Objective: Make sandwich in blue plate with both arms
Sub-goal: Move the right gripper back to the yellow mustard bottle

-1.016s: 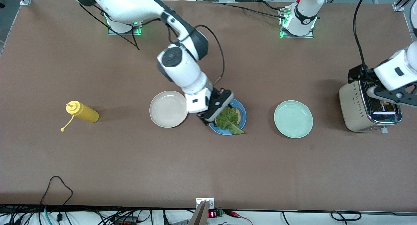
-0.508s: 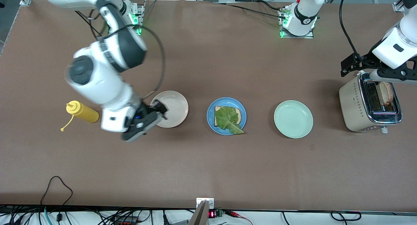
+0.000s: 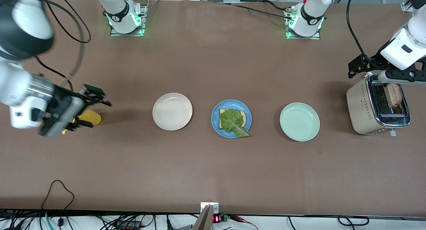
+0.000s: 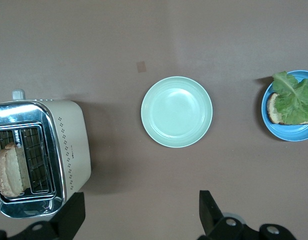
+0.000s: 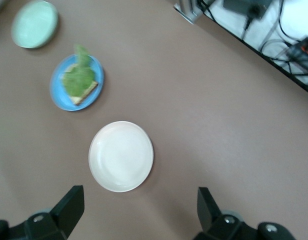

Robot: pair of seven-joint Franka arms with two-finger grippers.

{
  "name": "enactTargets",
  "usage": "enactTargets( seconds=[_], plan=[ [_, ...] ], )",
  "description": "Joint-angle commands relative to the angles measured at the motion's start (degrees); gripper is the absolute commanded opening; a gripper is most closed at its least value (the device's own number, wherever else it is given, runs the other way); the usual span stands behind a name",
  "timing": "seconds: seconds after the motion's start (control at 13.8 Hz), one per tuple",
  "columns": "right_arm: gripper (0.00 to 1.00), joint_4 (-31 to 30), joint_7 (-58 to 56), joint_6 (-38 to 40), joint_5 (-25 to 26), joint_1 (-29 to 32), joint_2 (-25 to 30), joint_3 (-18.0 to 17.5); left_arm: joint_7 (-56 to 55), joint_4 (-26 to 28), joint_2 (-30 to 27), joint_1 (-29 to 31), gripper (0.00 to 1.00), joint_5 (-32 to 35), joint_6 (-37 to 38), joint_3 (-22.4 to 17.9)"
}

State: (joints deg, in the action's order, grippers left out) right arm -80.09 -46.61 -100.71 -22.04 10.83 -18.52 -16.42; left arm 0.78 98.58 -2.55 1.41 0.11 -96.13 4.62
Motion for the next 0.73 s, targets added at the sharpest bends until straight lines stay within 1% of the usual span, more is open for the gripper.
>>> enactTargets(
  seconds=[0.0,0.29,0.44,0.65],
  plan=[
    [1.0,-11.8,-17.6,-0.6,-11.9,10.3,6.3,-1.0,-0.3,0.6,-0.7,-0.4,1.0,-0.6,-0.5,-0.6],
    [1.0,-15.4,-37.9,5.4,-24.9,22.1,4.5,-0.9,-0.4,0.7,-0.7,-0.5,1.0,-0.6,-0.5,-0.5],
    [1.0,-15.3,-47.4,7.9,-28.7,27.0,0.6,-0.9,-0.4,0.6,-0.7,-0.5,1.0,-0.6,-0.5,-0.5],
    [1.0,-14.8,-59.0,14.1,-32.4,33.2,-6.2,-0.9,-0.4,0.6,-0.7,-0.5,1.0,-0.6,-0.5,-0.5]
  ],
)
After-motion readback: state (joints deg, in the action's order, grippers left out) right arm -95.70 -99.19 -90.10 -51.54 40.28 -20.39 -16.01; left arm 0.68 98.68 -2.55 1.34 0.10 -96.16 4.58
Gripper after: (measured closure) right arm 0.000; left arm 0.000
